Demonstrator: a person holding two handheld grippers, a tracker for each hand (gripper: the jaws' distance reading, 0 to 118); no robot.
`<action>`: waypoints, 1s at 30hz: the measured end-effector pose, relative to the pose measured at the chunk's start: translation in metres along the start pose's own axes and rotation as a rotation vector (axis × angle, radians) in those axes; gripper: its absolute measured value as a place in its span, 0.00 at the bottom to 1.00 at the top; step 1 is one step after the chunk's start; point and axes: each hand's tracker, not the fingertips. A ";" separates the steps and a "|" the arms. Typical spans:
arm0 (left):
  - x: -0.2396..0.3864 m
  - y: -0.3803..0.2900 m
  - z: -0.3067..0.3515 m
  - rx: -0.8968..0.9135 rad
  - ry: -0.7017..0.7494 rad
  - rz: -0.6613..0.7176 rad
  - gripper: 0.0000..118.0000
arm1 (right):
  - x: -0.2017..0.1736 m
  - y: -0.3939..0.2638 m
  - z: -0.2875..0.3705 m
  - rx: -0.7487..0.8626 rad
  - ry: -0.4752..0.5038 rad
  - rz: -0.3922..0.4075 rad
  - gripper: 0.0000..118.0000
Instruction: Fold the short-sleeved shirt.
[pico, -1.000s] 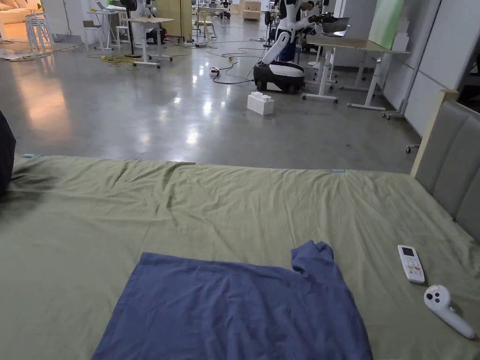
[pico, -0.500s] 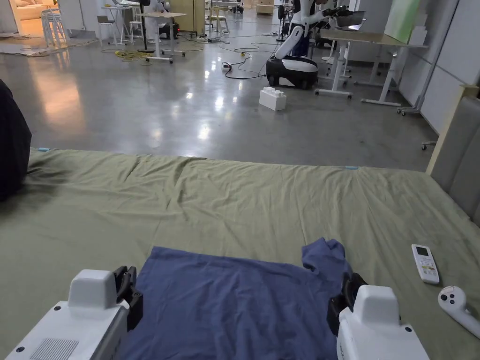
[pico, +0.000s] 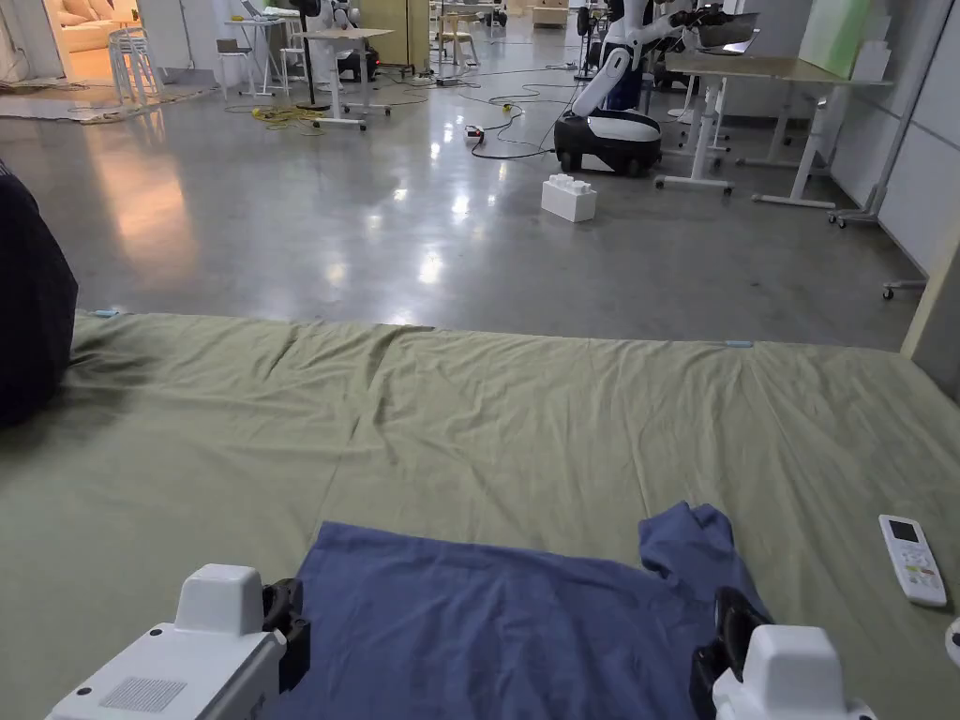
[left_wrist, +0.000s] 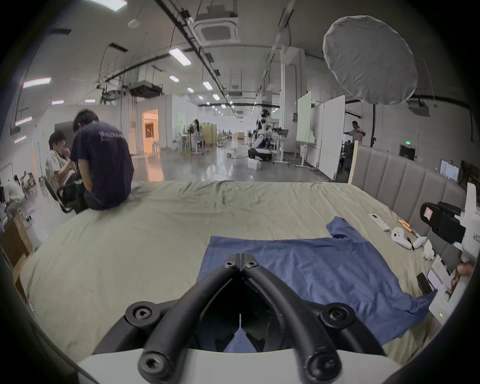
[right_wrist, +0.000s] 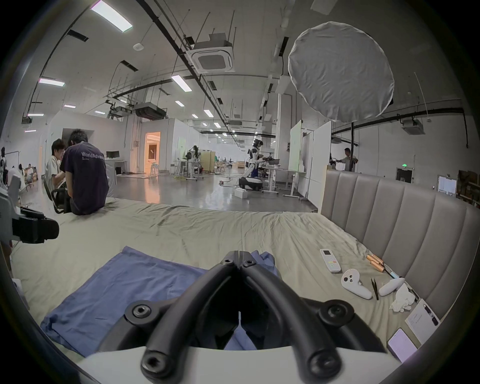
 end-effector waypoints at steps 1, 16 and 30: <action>-0.009 0.001 -0.015 -0.008 0.001 0.006 0.00 | 0.002 -0.002 -0.005 -0.011 0.003 -0.003 0.01; -0.057 0.049 -0.224 -0.398 0.022 0.074 0.55 | 0.019 -0.046 -0.060 -0.189 -0.019 -0.010 0.01; -0.051 0.035 -0.310 -0.505 0.081 -0.021 0.60 | 0.048 -0.093 -0.071 -0.352 -0.065 0.005 0.01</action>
